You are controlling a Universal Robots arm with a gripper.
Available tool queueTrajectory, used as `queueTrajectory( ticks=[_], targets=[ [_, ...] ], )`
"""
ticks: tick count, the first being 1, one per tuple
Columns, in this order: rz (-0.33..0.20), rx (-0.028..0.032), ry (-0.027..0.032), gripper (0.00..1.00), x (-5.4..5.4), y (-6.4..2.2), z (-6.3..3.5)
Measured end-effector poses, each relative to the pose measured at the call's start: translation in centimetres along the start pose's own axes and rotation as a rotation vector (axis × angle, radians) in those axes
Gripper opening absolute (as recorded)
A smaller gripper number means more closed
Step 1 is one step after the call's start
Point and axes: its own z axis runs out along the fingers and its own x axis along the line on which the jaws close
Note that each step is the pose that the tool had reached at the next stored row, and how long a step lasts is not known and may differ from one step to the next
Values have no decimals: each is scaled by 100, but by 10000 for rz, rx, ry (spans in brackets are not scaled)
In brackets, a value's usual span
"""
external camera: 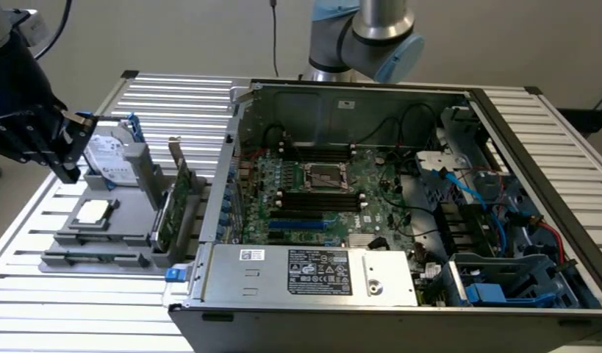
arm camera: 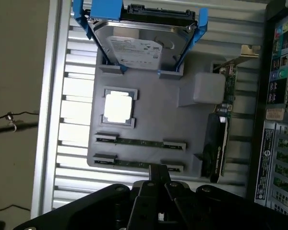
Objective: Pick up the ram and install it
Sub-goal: 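Pick up the ram and move it above insertion slot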
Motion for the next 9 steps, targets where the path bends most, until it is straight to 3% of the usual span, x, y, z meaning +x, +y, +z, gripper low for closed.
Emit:
queueTrajectory(
  ticks=[9],
  targets=[
    [-1626,-6,83,11,0,-2,32]
  ],
)
